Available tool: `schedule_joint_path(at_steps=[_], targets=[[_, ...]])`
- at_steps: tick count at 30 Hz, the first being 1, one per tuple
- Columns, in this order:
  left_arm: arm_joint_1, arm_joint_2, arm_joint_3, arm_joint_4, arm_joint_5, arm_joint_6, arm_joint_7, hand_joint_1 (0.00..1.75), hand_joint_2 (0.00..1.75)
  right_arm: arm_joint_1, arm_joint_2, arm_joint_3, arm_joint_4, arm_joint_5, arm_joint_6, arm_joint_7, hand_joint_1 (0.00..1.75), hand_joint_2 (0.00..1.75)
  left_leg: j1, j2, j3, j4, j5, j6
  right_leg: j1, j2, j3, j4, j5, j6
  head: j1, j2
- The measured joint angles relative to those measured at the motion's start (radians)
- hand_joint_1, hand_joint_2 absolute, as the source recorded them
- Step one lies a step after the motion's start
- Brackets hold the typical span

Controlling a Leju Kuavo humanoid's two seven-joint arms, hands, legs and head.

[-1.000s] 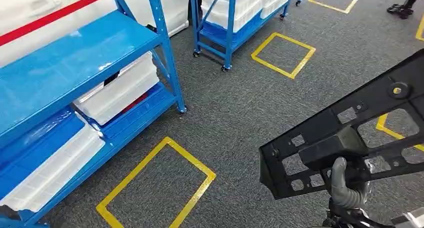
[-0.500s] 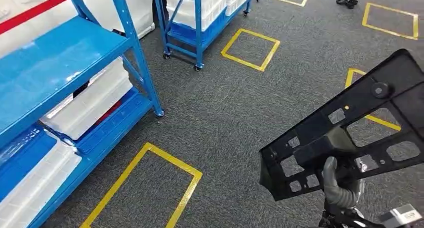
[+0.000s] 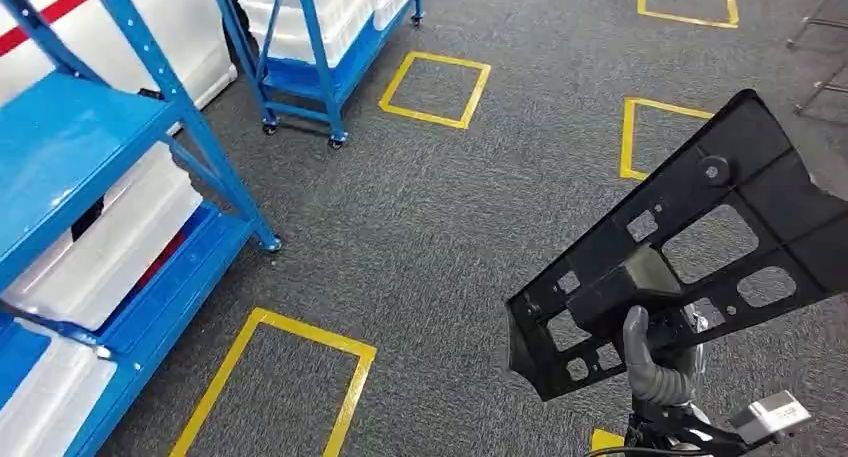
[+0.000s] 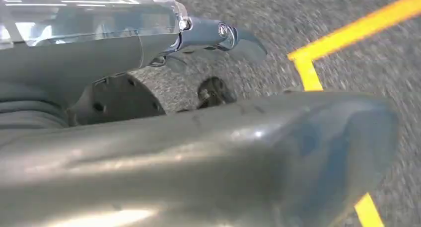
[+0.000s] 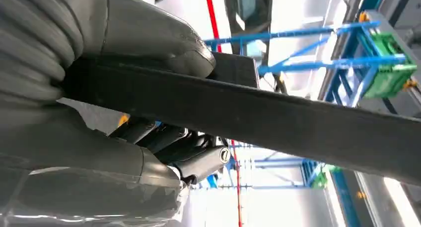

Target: Take the parts from the cabinet and place them on the table.

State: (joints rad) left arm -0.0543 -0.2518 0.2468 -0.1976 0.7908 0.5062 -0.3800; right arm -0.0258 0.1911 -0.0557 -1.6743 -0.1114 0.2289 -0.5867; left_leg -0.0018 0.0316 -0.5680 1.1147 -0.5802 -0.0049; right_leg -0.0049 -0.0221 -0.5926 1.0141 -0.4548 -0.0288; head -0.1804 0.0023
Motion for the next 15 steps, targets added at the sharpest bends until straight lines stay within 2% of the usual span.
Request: schedule_joint_path(at_steps=[2, 3, 4, 5, 6, 7, 8, 9, 12, 13, 14, 15], targets=[[0.002, 0.0, 0.001, 0.0, 0.0, 0.001, 0.0, 0.0, 0.0, -0.001, 0.002, 0.006, 0.003, 0.0, 0.0, 0.0, 1.75, 1.75, 0.002, -0.021, -0.074, 0.159, -0.069, -0.003, 0.002, 0.026, -0.003, 0.001, 0.002, -0.004, 0.0, 0.0], [0.002, 0.0, 0.002, 0.0, 0.0, 0.002, 0.0, 0.0, 0.0, -0.001, 0.002, 0.008, 0.006, 0.0, 0.0, 0.0, 1.75, 1.75, 0.002, -0.023, -0.102, 0.214, -0.079, -0.004, 0.003, 0.04, -0.004, 0.002, 0.003, -0.004, 0.0, 0.0], [0.002, 0.0, 0.002, 0.0, 0.0, 0.002, 0.0, 0.0, 0.0, -0.001, 0.002, 0.008, 0.009, 0.0, 0.0, 0.0, 1.75, 1.75, 0.002, -0.023, -0.104, 0.214, -0.061, -0.003, 0.003, 0.055, -0.004, 0.004, 0.003, -0.004, 0.0, 0.0], [0.002, 0.001, 0.002, 0.0, 0.0, 0.002, 0.0, 0.0, 0.0, -0.002, 0.002, 0.008, 0.01, 0.0, 0.0, 0.0, 1.75, 1.75, 0.002, -0.023, -0.084, 0.165, -0.022, -0.001, 0.003, 0.069, -0.004, 0.006, 0.003, -0.004, 0.0, 0.0], [0.001, 0.001, 0.002, 0.0, 0.0, 0.002, 0.0, 0.0, 0.0, -0.006, 0.001, 0.008, 0.01, 0.0, -0.003, 0.0, 1.75, 1.75, 0.003, -0.027, -0.05, 0.087, 0.026, 0.002, 0.003, 0.083, -0.004, 0.009, 0.002, -0.003, 0.0, 0.0], [0.0, 0.002, 0.002, 0.0, 0.0, 0.0, 0.0, 0.0, 0.0, -0.01, 0.001, 0.008, 0.01, -0.002, -0.005, 0.0, 1.75, 1.75, 0.005, -0.048, -0.009, -0.004, 0.074, 0.005, 0.002, 0.096, -0.003, 0.012, 0.001, -0.001, 0.0, 0.0], [0.0, 0.002, 0.003, 0.0, 0.0, -0.001, 0.0, 0.0, 0.0, -0.015, -0.001, 0.008, 0.01, -0.004, -0.008, 0.0, 1.75, 1.75, 0.008, -0.103, 0.019, -0.072, 0.086, 0.009, 0.002, 0.107, -0.006, 0.015, 0.001, 0.003, 0.0, 0.0], [0.0, 0.002, 0.005, 0.0, 0.0, -0.004, 0.001, 0.0, 0.0, -0.019, -0.003, 0.008, 0.01, -0.005, -0.009, 0.001, 1.75, 1.75, 0.011, -0.111, 0.025, -0.094, 0.082, 0.009, 0.005, 0.119, -0.012, 0.021, 0.002, 0.011, 0.0, 0.0], [-0.003, 0.003, 0.01, 0.0, -0.003, -0.022, 0.003, 0.0, 0.0, -0.015, -0.01, 0.007, 0.003, 0.003, -0.023, 0.001, 1.75, 1.75, 0.003, -0.086, 0.024, -0.089, 0.089, 0.022, -0.007, 0.147, -0.022, 0.012, 0.017, 0.034, 0.0, 0.0], [-0.003, 0.003, 0.01, 0.0, -0.003, -0.028, 0.004, 0.0, 0.0, -0.014, -0.013, 0.005, -0.003, 0.007, -0.027, 0.001, 1.75, 1.75, 0.012, -0.072, 0.027, -0.106, 0.099, 0.032, -0.001, 0.15, -0.024, 0.015, 0.015, 0.04, 0.0, 0.0], [-0.003, 0.004, 0.011, 0.0, -0.005, -0.035, 0.006, 0.0, 0.0, -0.01, -0.019, 0.002, -0.01, 0.012, -0.032, 0.0, 1.75, 1.75, 0.01, -0.059, 0.03, -0.112, 0.104, 0.038, 0.002, 0.096, -0.033, 0.034, -0.002, 0.04, 0.0, 0.0], [-0.002, 0.004, 0.011, 0.0, -0.011, -0.045, 0.006, 0.0, 0.0, -0.01, -0.022, 0.0, -0.019, 0.017, -0.038, 0.0, 1.75, 1.75, 0.009, -0.049, 0.029, -0.115, 0.106, 0.042, 0.002, 0.057, -0.057, 0.084, -0.039, 0.042, 0.002, 0.0]])
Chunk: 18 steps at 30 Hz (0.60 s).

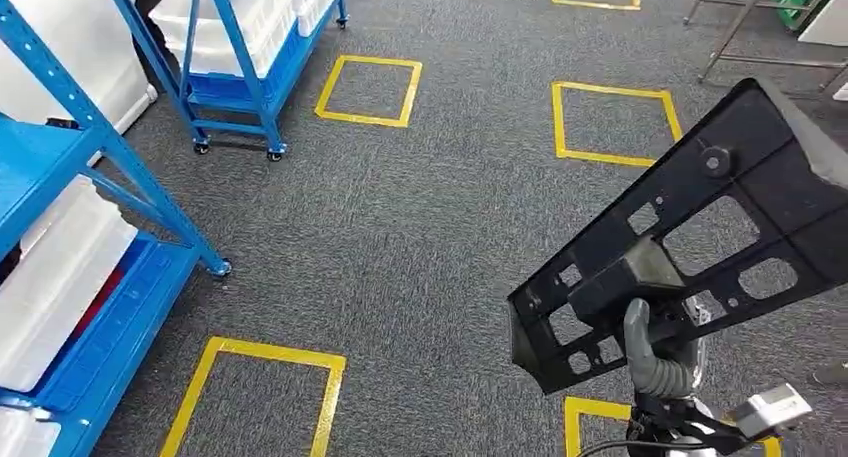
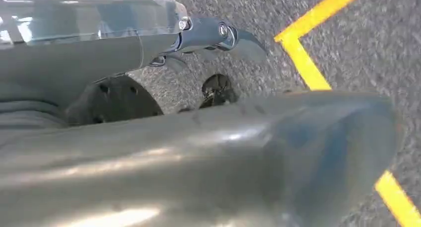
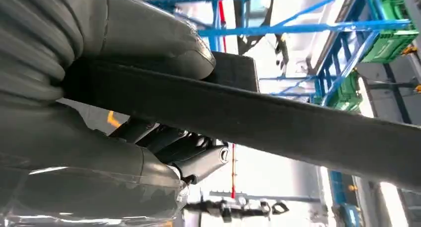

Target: Take the parts from the cabinet and place them on the table.

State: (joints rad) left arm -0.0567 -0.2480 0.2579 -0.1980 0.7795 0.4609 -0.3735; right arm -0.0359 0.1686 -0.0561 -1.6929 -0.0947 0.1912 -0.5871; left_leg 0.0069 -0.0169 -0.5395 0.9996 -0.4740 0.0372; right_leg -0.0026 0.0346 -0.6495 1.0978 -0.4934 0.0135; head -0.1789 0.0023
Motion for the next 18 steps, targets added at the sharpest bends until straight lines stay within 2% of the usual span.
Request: schedule_joint_path(at_steps=[1, 2, 3, 4, 5, 7, 8, 9, 10, 13, 14, 15, 16, 18], targets=[[0.002, 0.001, 0.0, 0.0, -0.009, -0.01, 0.001, 0.0, 0.0, 0.001, -0.005, -0.002, -0.008, 0.004, -0.007, -0.001, 1.75, 1.75, -0.002, 0.014, -0.003, 0.0, 0.0, 0.001, -0.003, -0.017, -0.04, 0.086, -0.047, 0.004, 0.0, 0.0], [0.004, 0.004, 0.001, 0.0, -0.015, -0.023, 0.002, 0.0, 0.0, 0.007, -0.009, -0.004, -0.017, 0.008, -0.015, -0.004, 1.75, 1.75, -0.003, 0.028, -0.004, 0.0, 0.0, 0.001, -0.005, -0.023, -0.075, 0.162, -0.081, 0.008, 0.0, 0.0], [0.005, 0.008, 0.001, 0.0, -0.023, -0.026, 0.0, 0.0, 0.0, 0.016, -0.012, -0.007, -0.025, 0.01, -0.023, -0.008, 1.75, 1.75, -0.003, 0.04, -0.006, 0.0, 0.0, 0.002, -0.008, -0.024, -0.101, 0.218, -0.099, 0.011, 0.0, 0.0], [0.005, 0.01, 0.002, 0.0, -0.023, -0.025, -0.007, 0.0, 0.0, 0.028, -0.017, -0.01, -0.034, 0.015, -0.03, -0.011, 1.75, 1.75, -0.003, 0.052, -0.006, 0.0, -0.001, 0.001, -0.011, -0.025, -0.106, 0.233, -0.094, 0.013, 0.0, 0.0], [0.005, 0.011, 0.005, 0.0, -0.023, -0.022, -0.014, 0.0, 0.0, 0.044, -0.021, -0.015, -0.042, 0.02, -0.036, -0.013, 1.75, 1.75, -0.003, 0.065, -0.006, 0.0, -0.002, 0.001, -0.013, -0.029, -0.084, 0.198, -0.067, 0.016, 0.0, 0.0], [0.007, 0.013, 0.011, 0.0, -0.023, -0.019, -0.026, 0.0, 0.0, 0.07, -0.027, -0.032, -0.072, 0.03, -0.051, -0.02, 1.75, 1.75, -0.003, 0.084, -0.004, 0.001, -0.006, -0.003, -0.015, -0.046, 0.007, 0.041, 0.002, 0.016, 0.0, 0.0], [0.007, 0.013, 0.012, 0.0, -0.023, -0.021, -0.029, 0.0, 0.0, 0.074, -0.029, -0.036, -0.085, 0.032, -0.057, -0.025, 1.75, 1.75, -0.003, 0.092, -0.002, 0.003, -0.009, -0.007, -0.013, -0.072, 0.056, -0.042, 0.032, 0.015, 0.0, 0.0], [0.008, 0.013, 0.013, 0.0, -0.025, -0.025, -0.031, 0.0, 0.0, 0.078, -0.03, -0.039, -0.093, 0.035, -0.06, -0.03, 1.75, 1.75, -0.01, 0.102, -0.001, 0.004, -0.013, -0.013, 0.0, -0.12, 0.073, -0.08, 0.015, 0.011, 0.0, 0.0], [0.01, 0.013, 0.014, 0.0, -0.026, -0.033, -0.034, 0.0, 0.0, 0.094, -0.032, -0.044, -0.105, 0.039, -0.068, -0.039, 1.75, 1.75, -0.014, 0.111, -0.001, 0.007, -0.016, -0.018, 0.002, -0.102, 0.069, -0.082, 0.023, 0.0, -0.001, 0.0], [0.014, 0.016, 0.014, 0.0, -0.053, -0.078, -0.033, 0.0, 0.0, 0.165, -0.037, -0.067, -0.144, 0.041, -0.089, -0.066, 1.75, 1.75, -0.013, 0.134, 0.011, 0.004, -0.022, -0.032, 0.006, -0.077, 0.068, -0.082, 0.019, -0.013, -0.001, 0.0], [0.015, 0.019, 0.014, 0.0, -0.072, -0.098, -0.026, 0.0, 0.0, 0.182, -0.038, -0.076, -0.158, 0.042, -0.098, -0.073, 1.75, 1.75, -0.011, 0.121, 0.006, 0.012, -0.035, -0.042, -0.003, -0.067, 0.075, -0.089, 0.023, -0.021, -0.001, 0.0], [0.016, 0.023, 0.011, 0.0, -0.088, -0.107, -0.021, 0.0, 0.0, 0.196, -0.039, -0.081, -0.169, 0.042, -0.104, -0.08, 1.75, 1.75, -0.005, 0.076, -0.003, 0.043, -0.058, -0.045, -0.004, -0.056, 0.075, -0.09, 0.023, -0.025, -0.001, 0.0], [0.018, 0.025, 0.004, 0.0, -0.118, -0.107, -0.014, 0.0, 0.0, 0.208, -0.04, -0.086, -0.181, 0.045, -0.113, -0.087, 1.75, 1.75, -0.004, 0.047, -0.035, 0.116, -0.1, -0.045, -0.004, -0.046, 0.075, -0.089, 0.023, -0.031, -0.001, 0.0], [0.022, 0.037, -0.018, 0.0, -0.174, -0.087, -0.005, 0.0, 0.0, 0.235, -0.04, -0.087, -0.198, 0.06, -0.125, -0.095, 1.75, 1.75, -0.005, 0.03, -0.114, 0.283, -0.171, -0.045, -0.001, -0.023, 0.076, -0.089, 0.022, -0.036, -0.001, 0.0]])
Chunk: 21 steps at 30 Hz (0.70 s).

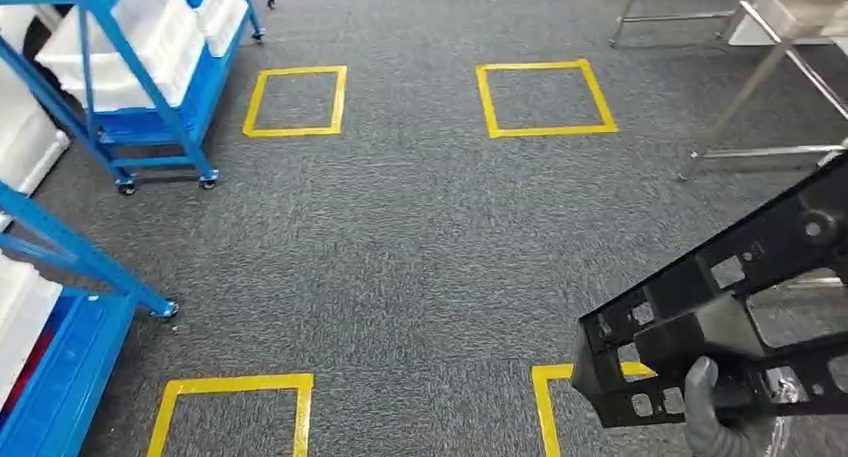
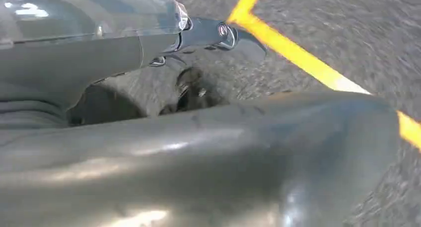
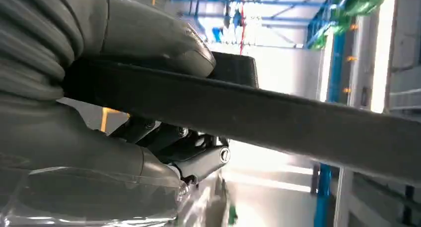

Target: Take the parts from the cabinet and place them on the table.

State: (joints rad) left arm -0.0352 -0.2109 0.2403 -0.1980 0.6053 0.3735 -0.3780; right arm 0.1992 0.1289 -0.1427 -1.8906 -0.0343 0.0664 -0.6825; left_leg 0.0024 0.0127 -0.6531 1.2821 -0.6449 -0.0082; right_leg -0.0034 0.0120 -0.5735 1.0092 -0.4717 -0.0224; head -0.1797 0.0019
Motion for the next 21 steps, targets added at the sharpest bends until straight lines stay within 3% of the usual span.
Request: schedule_joint_path(at_steps=[1, 2, 3, 4, 5, 6, 7, 9, 10, 11, 12, 13, 15, 16, 17, 18, 19, 20, 21], targets=[[0.002, 0.007, -0.014, 0.0, -0.025, 0.01, 0.003, 0.0, 0.0, 0.014, 0.0, -0.002, -0.005, 0.005, -0.006, -0.002, 1.75, 1.75, 0.0, -0.002, -0.03, 0.059, -0.012, 0.001, 0.002, 0.014, 0.0, 0.001, -0.001, -0.001, 0.0, 0.0], [0.005, 0.013, -0.025, 0.0, -0.034, 0.016, 0.007, 0.0, 0.0, 0.023, 0.0, -0.003, -0.008, 0.008, -0.009, -0.002, 1.75, 1.75, 0.0, -0.003, -0.037, 0.062, 0.003, 0.004, 0.003, 0.028, 0.002, 0.001, -0.001, -0.001, 0.0, 0.0], [0.007, 0.019, -0.031, 0.0, -0.037, 0.018, 0.009, 0.0, 0.0, 0.033, 0.0, -0.006, -0.013, 0.01, -0.011, -0.002, 1.75, 1.75, 0.0, -0.005, -0.016, 0.01, 0.048, 0.009, 0.003, 0.047, 0.004, 0.003, -0.001, -0.001, 0.0, 0.0], [0.007, 0.023, -0.036, 0.0, -0.038, 0.02, 0.01, 0.0, 0.0, 0.04, 0.0, -0.008, -0.018, 0.011, -0.012, -0.003, 1.75, 1.75, 0.0, -0.011, 0.022, -0.078, 0.101, 0.013, 0.003, 0.063, 0.007, 0.004, -0.002, -0.001, 0.0, 0.0], [0.008, 0.025, -0.043, 0.0, -0.041, 0.021, 0.01, 0.0, 0.0, 0.044, 0.0, -0.009, -0.022, 0.011, -0.012, -0.003, 1.75, 1.75, 0.0, -0.033, 0.062, -0.17, 0.149, 0.018, 0.002, 0.076, 0.009, 0.005, -0.004, 0.001, 0.0, 0.0], [0.009, 0.029, -0.05, 0.0, -0.046, 0.022, 0.01, 0.0, 0.0, 0.048, 0.0, -0.009, -0.026, 0.012, -0.013, -0.003, 1.75, 1.75, 0.0, -0.085, 0.085, -0.234, 0.166, 0.022, -0.001, 0.087, 0.007, 0.007, -0.005, 0.004, 0.0, 0.0], [0.011, 0.03, -0.052, 0.001, -0.047, 0.023, 0.01, 0.0, 0.0, 0.047, 0.0, -0.01, -0.028, 0.012, -0.013, -0.003, 1.75, 1.75, 0.006, -0.106, 0.095, -0.256, 0.16, 0.022, 0.004, 0.099, 0.001, 0.015, -0.007, 0.01, 0.0, 0.0], [0.007, 0.031, -0.053, 0.001, -0.05, 0.025, 0.011, 0.0, 0.0, 0.053, 0.0, -0.011, -0.03, 0.014, -0.014, -0.003, 1.75, 1.75, -0.001, -0.088, 0.097, -0.255, 0.158, 0.023, -0.008, 0.119, -0.008, 0.011, -0.001, 0.024, 0.0, 0.0], [0.005, 0.034, -0.059, 0.001, -0.065, 0.034, 0.014, 0.0, 0.0, 0.059, 0.0, -0.013, -0.033, 0.017, -0.015, -0.003, 1.75, 1.75, -0.002, -0.079, 0.099, -0.258, 0.161, 0.029, -0.011, 0.131, -0.008, 0.008, 0.003, 0.032, 0.0, 0.0], [0.004, 0.034, -0.072, 0.001, -0.085, 0.046, 0.023, 0.0, 0.0, 0.061, 0.0, -0.013, -0.037, 0.022, -0.018, -0.003, 1.75, 1.75, 0.007, -0.063, 0.104, -0.273, 0.169, 0.04, -0.005, 0.129, -0.009, 0.012, -0.001, 0.038, 0.0, 0.0], [0.005, 0.037, -0.088, 0.001, -0.111, 0.057, 0.036, 0.0, 0.0, 0.064, 0.0, -0.013, -0.037, 0.03, -0.023, -0.003, 1.75, 1.75, 0.004, -0.051, 0.109, -0.281, 0.172, 0.044, 0.0, 0.062, -0.014, 0.031, -0.017, 0.041, 0.0, 0.0], [0.007, 0.037, -0.101, 0.001, -0.127, 0.064, 0.045, 0.0, 0.0, 0.059, -0.002, -0.013, -0.037, 0.038, -0.025, -0.003, 1.75, 1.75, 0.003, -0.039, 0.11, -0.283, 0.173, 0.048, 0.0, 0.022, -0.038, 0.078, -0.05, 0.046, 0.0, 0.0], [0.008, 0.04, -0.129, 0.002, -0.152, 0.069, 0.071, 0.0, 0.0, 0.056, -0.005, -0.011, -0.036, 0.047, -0.031, -0.002, 1.75, 1.75, -0.001, -0.013, 0.107, -0.282, 0.171, 0.051, -0.007, -0.001, -0.112, 0.231, -0.123, 0.054, 0.0, 0.0], [0.008, 0.043, -0.139, 0.003, -0.16, 0.068, 0.085, 0.0, 0.0, 0.057, -0.006, -0.009, -0.034, 0.052, -0.033, -0.001, 1.75, 1.75, -0.001, 0.002, 0.107, -0.282, 0.17, 0.051, -0.01, -0.002, -0.143, 0.293, -0.141, 0.058, 0.0, 0.0], [0.008, 0.046, -0.149, 0.003, -0.164, 0.064, 0.096, 0.0, 0.0, 0.056, -0.01, -0.007, -0.032, 0.053, -0.035, 0.0, 1.75, 1.75, -0.001, 0.015, 0.107, -0.282, 0.169, 0.051, -0.012, -0.004, -0.15, 0.309, -0.134, 0.061, 0.0, 0.0], [0.008, 0.048, -0.157, 0.003, -0.168, 0.056, 0.108, 0.0, 0.0, 0.056, -0.013, -0.004, -0.028, 0.055, -0.037, 0.002, 1.75, 1.75, -0.001, 0.028, 0.108, -0.281, 0.168, 0.05, -0.013, -0.008, -0.133, 0.274, -0.105, 0.063, 0.0, 0.0], [0.007, 0.049, -0.161, 0.003, -0.171, 0.048, 0.116, 0.0, 0.0, 0.053, -0.016, -0.002, -0.025, 0.055, -0.039, 0.003, 1.75, 1.75, -0.001, 0.039, 0.109, -0.281, 0.167, 0.048, -0.013, -0.014, -0.095, 0.203, -0.065, 0.063, 0.0, 0.0], [0.006, 0.05, -0.17, 0.003, -0.171, 0.032, 0.126, 0.0, 0.0, 0.047, -0.022, 0.004, -0.021, 0.055, -0.04, 0.005, 1.75, 1.75, -0.001, 0.05, 0.112, -0.281, 0.165, 0.046, -0.012, -0.03, -0.037, 0.097, -0.018, 0.06, 0.0, 0.0], [0.005, 0.051, -0.174, 0.003, -0.171, 0.025, 0.129, 0.0, 0.0, 0.039, -0.027, 0.009, -0.018, 0.055, -0.043, 0.007, 1.75, 1.75, -0.003, 0.058, 0.116, -0.281, 0.163, 0.043, -0.008, -0.069, 0.009, 0.018, 0.006, 0.053, 0.0, 0.0]])
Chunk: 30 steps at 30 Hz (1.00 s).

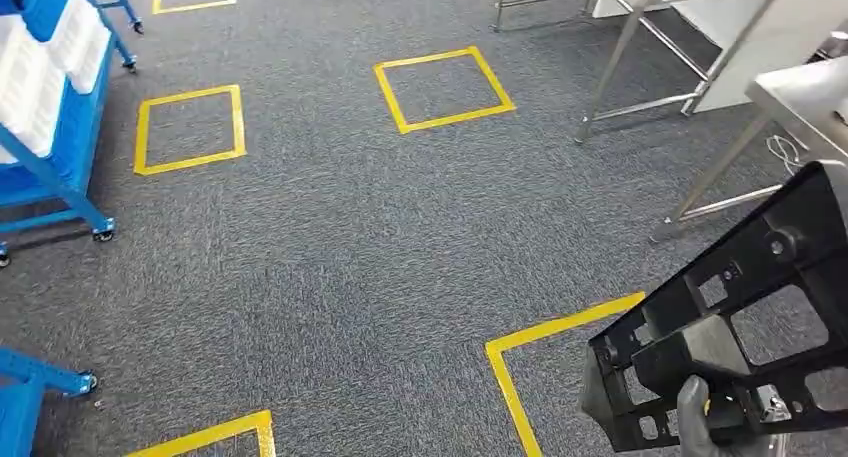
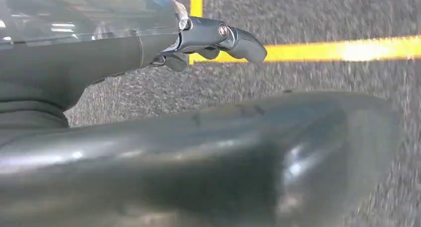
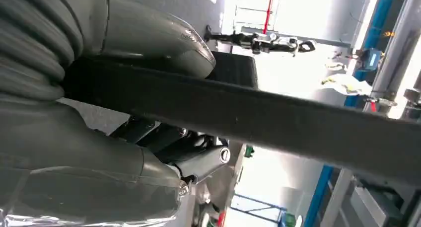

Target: Take the parts from the cabinet and place them on the table.

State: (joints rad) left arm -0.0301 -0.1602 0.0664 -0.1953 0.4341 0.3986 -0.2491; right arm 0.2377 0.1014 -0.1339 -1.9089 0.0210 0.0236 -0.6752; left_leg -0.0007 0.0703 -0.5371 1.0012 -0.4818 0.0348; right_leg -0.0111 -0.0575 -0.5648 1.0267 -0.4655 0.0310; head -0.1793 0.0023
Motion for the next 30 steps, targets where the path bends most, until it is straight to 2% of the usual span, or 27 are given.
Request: schedule_joint_path(at_steps=[1, 2, 3, 4, 5, 6, 7, 8, 9, 10, 11, 12, 14, 15, 16, 17, 18, 20, 21, 22, 23, 25, 26, 27, 28, 29, 30], targets=[[0.0, 0.001, -0.004, 0.0, 0.001, -0.001, -0.003, 0.0, 0.0, -0.015, -0.009, 0.008, 0.006, 0.0, -0.008, 0.005, 1.75, 1.75, -0.007, 0.011, 0.001, 0.001, -0.003, -0.006, 0.014, -0.024, 0.007, -0.021, -0.012, -0.012, 0.0, 0.0], [0.0, 0.003, -0.004, 0.0, 0.011, -0.001, -0.021, 0.0, 0.0, -0.024, -0.012, 0.013, 0.01, 0.0, -0.016, 0.005, 1.75, 1.75, -0.006, 0.017, 0.001, 0.001, -0.004, -0.01, 0.015, -0.007, 0.004, -0.023, -0.008, -0.02, 0.0, 0.0], [-0.001, 0.018, 0.0, 0.0, 0.038, -0.01, -0.068, 0.0, 0.0, -0.031, -0.021, 0.017, 0.013, 0.0, -0.028, 0.006, 1.75, 1.75, -0.005, 0.026, 0.003, 0.001, -0.005, -0.015, 0.016, 0.002, 0.001, -0.022, -0.008, -0.022, 0.0, 0.0], [0.0, 0.028, 0.008, 0.0, 0.071, -0.029, -0.13, 0.0, 0.0, -0.031, -0.028, 0.018, 0.017, -0.001, -0.038, 0.006, 1.75, 1.75, -0.003, 0.035, 0.008, -0.003, -0.004, -0.02, 0.018, 0.011, 0.001, -0.022, -0.009, -0.028, 0.0, 0.0], [0.001, 0.061, 0.02, -0.001, 0.099, -0.06, -0.194, 0.0, 0.0, -0.03, -0.037, 0.019, 0.018, -0.002, -0.044, 0.006, 1.75, 1.75, -0.005, 0.046, 0.016, -0.004, -0.007, -0.028, 0.016, 0.024, 0.005, -0.035, -0.003, -0.036, 0.0, 0.0], [0.006, 0.092, 0.033, -0.003, 0.089, -0.115, -0.269, 0.0, 0.0, -0.026, -0.041, 0.019, 0.018, -0.002, -0.047, 0.002, 1.75, 1.75, 0.003, 0.016, 0.012, 0.014, -0.021, -0.034, 0.007, 0.033, 0.017, -0.045, 0.004, -0.043, -0.001, 0.0], [0.01, 0.145, 0.032, -0.007, 0.036, -0.184, -0.339, 0.0, 0.0, -0.027, -0.043, 0.019, 0.017, 0.0, -0.048, -0.004, 1.75, 1.75, 0.004, -0.025, -0.008, 0.059, -0.055, -0.037, 0.007, 0.047, 0.017, -0.048, 0.007, -0.05, -0.001, 0.0], [0.015, 0.191, 0.024, -0.013, -0.017, -0.238, -0.382, 0.0, 0.0, -0.022, -0.045, 0.018, 0.017, 0.005, -0.047, -0.008, 1.75, 1.75, 0.007, -0.048, -0.042, 0.136, -0.099, -0.039, 0.008, 0.054, 0.016, -0.048, 0.006, -0.054, -0.001, 0.0], [0.02, 0.251, 0.011, -0.021, -0.09, -0.289, -0.423, 0.0, 0.0, -0.011, -0.045, 0.018, 0.016, 0.011, -0.042, -0.014, 1.75, 1.75, 0.007, -0.059, -0.079, 0.218, -0.137, -0.042, 0.01, 0.065, 0.016, -0.047, 0.005, -0.056, -0.001, 0.0], [0.025, 0.284, 0.004, -0.036, -0.16, -0.282, -0.441, 0.0, 0.0, -0.003, -0.045, 0.018, 0.016, 0.016, -0.035, -0.018, 1.75, 1.75, 0.007, -0.062, -0.111, 0.285, -0.159, -0.045, 0.011, 0.077, 0.015, -0.046, 0.005, -0.057, 0.0, 0.0], [0.03, 0.31, 0.005, -0.074, -0.248, -0.22, -0.446, 0.0, 0.0, 0.001, -0.045, 0.018, 0.018, 0.019, -0.028, -0.018, 1.75, 1.75, 0.007, -0.062, -0.127, 0.316, -0.159, -0.047, 0.01, 0.092, 0.015, -0.044, 0.005, -0.057, 0.0, 0.0], [0.029, 0.318, 0.007, -0.113, -0.318, -0.166, -0.447, 0.0, 0.0, 0.0, -0.045, 0.018, 0.021, 0.021, -0.023, -0.017, 1.75, 1.75, 0.007, -0.064, -0.12, 0.292, -0.128, -0.047, 0.008, 0.105, 0.015, -0.041, 0.004, -0.056, 0.0, 0.0], [0.008, 0.308, 0.008, -0.196, -0.402, -0.151, -0.447, 0.0, 0.0, -0.01, -0.045, 0.024, 0.028, 0.022, -0.016, -0.016, 1.75, 1.75, 0.013, -0.076, -0.056, 0.137, -0.029, -0.046, 0.004, 0.126, 0.016, -0.031, 0.0, -0.05, 0.0, 0.0], [0.003, 0.3, 0.01, -0.234, -0.414, -0.164, -0.447, 0.0, 0.0, -0.017, -0.045, 0.026, 0.031, 0.022, -0.016, -0.016, 1.75, 1.75, 0.018, -0.103, -0.019, 0.05, 0.012, -0.047, 0.003, 0.137, 0.015, -0.024, -0.003, -0.045, 0.0, 0.0], [-0.002, 0.279, 0.015, -0.281, -0.433, -0.187, -0.447, 0.0, 0.0, -0.024, -0.045, 0.029, 0.034, 0.022, -0.014, -0.016, 1.75, 1.75, 0.021, -0.155, -0.006, 0.021, -0.01, -0.05, 0.009, 0.148, 0.006, -0.016, -0.007, -0.037, 0.0, 0.0], [-0.004, 0.27, 0.015, -0.312, -0.44, -0.201, -0.447, 0.0, 0.0, -0.031, -0.046, 0.031, 0.035, 0.022, -0.014, -0.014, 1.75, 1.75, 0.022, -0.148, -0.006, 0.02, -0.006, -0.045, 0.006, 0.159, -0.003, -0.008, -0.005, -0.035, 0.0, 0.0], [-0.006, 0.252, 0.014, -0.371, -0.458, -0.229, -0.447, 0.0, 0.0, -0.034, -0.048, 0.034, 0.037, 0.022, -0.013, -0.014, 1.75, 1.75, 0.02, -0.132, -0.011, 0.022, -0.004, -0.042, 0.005, 0.171, -0.01, -0.009, 0.001, -0.027, 0.0, 0.0], [-0.013, 0.231, 0.0, -0.459, -0.473, -0.276, -0.448, 0.0, 0.0, -0.038, -0.053, 0.038, 0.042, 0.021, -0.008, -0.01, 1.75, 1.75, 0.017, -0.11, -0.014, 0.019, 0.001, -0.026, 0.0, 0.194, -0.019, -0.013, 0.008, -0.012, 0.0, 0.0], [-0.025, 0.216, -0.009, -0.498, -0.473, -0.305, -0.448, 0.0, 0.0, -0.041, -0.06, 0.039, 0.045, 0.02, -0.005, -0.007, 1.75, 1.75, 0.02, -0.098, -0.013, 0.012, 0.008, -0.016, -0.002, 0.159, -0.023, -0.001, -0.001, -0.009, 0.0, 0.0], [-0.035, 0.21, -0.015, -0.528, -0.472, -0.333, -0.448, 0.0, 0.0, -0.05, -0.065, 0.04, 0.047, 0.017, -0.002, -0.006, 1.75, 1.75, 0.019, -0.091, -0.013, 0.009, 0.009, -0.011, 0.005, 0.104, -0.039, 0.03, -0.022, -0.004, 0.0, 0.0], [-0.042, 0.199, -0.027, -0.547, -0.474, -0.357, -0.448, 0.0, 0.0, -0.06, -0.069, 0.041, 0.05, 0.016, 0.001, -0.004, 1.75, 1.75, 0.017, -0.08, -0.014, 0.009, 0.009, -0.007, 0.005, 0.078, -0.072, 0.096, -0.06, 0.0, 0.0, 0.0], [-0.044, 0.188, -0.049, -0.568, -0.492, -0.375, -0.448, 0.0, 0.0, -0.063, -0.071, 0.042, 0.057, 0.014, 0.003, -0.001, 1.75, 1.75, 0.013, -0.053, -0.014, 0.009, 0.006, -0.003, 0.001, 0.066, -0.149, 0.252, -0.123, 0.004, 0.0, 0.0], [-0.044, 0.181, -0.058, -0.569, -0.507, -0.373, -0.448, 0.0, 0.0, -0.059, -0.075, 0.042, 0.061, 0.013, 0.003, -0.001, 1.75, 1.75, 0.012, -0.039, -0.014, 0.01, 0.005, -0.001, -0.001, 0.065, -0.173, 0.295, -0.127, 0.005, 0.0, 0.0], [-0.044, 0.176, -0.067, -0.568, -0.515, -0.369, -0.447, 0.0, 0.0, -0.056, -0.078, 0.042, 0.064, 0.013, 0.004, -0.002, 1.75, 1.75, 0.011, -0.028, -0.013, 0.01, 0.004, -0.002, -0.002, 0.064, -0.171, 0.286, -0.108, 0.005, 0.0, 0.0], [-0.046, 0.17, -0.076, -0.565, -0.527, -0.368, -0.447, 0.0, 0.0, -0.054, -0.08, 0.042, 0.067, 0.012, 0.004, -0.003, 1.75, 1.75, 0.01, -0.017, -0.011, 0.01, 0.001, -0.002, -0.001, 0.061, -0.147, 0.236, -0.072, 0.003, 0.0, 0.0], [-0.047, 0.164, -0.081, -0.562, -0.532, -0.368, -0.447, 0.0, 0.0, -0.05, -0.082, 0.042, 0.067, 0.011, 0.004, -0.007, 1.75, 1.75, 0.009, -0.005, -0.006, 0.01, -0.002, -0.002, 0.001, 0.05, -0.1, 0.142, -0.021, -0.003, 0.0, 0.0], [-0.048, 0.157, -0.085, -0.559, -0.54, -0.368, -0.448, 0.0, 0.0, -0.048, -0.084, 0.042, 0.067, 0.01, 0.005, -0.009, 1.75, 1.75, 0.007, 0.004, -0.002, 0.009, -0.005, -0.006, 0.006, 0.024, -0.05, 0.044, 0.023, -0.012, 0.0, 0.0]])
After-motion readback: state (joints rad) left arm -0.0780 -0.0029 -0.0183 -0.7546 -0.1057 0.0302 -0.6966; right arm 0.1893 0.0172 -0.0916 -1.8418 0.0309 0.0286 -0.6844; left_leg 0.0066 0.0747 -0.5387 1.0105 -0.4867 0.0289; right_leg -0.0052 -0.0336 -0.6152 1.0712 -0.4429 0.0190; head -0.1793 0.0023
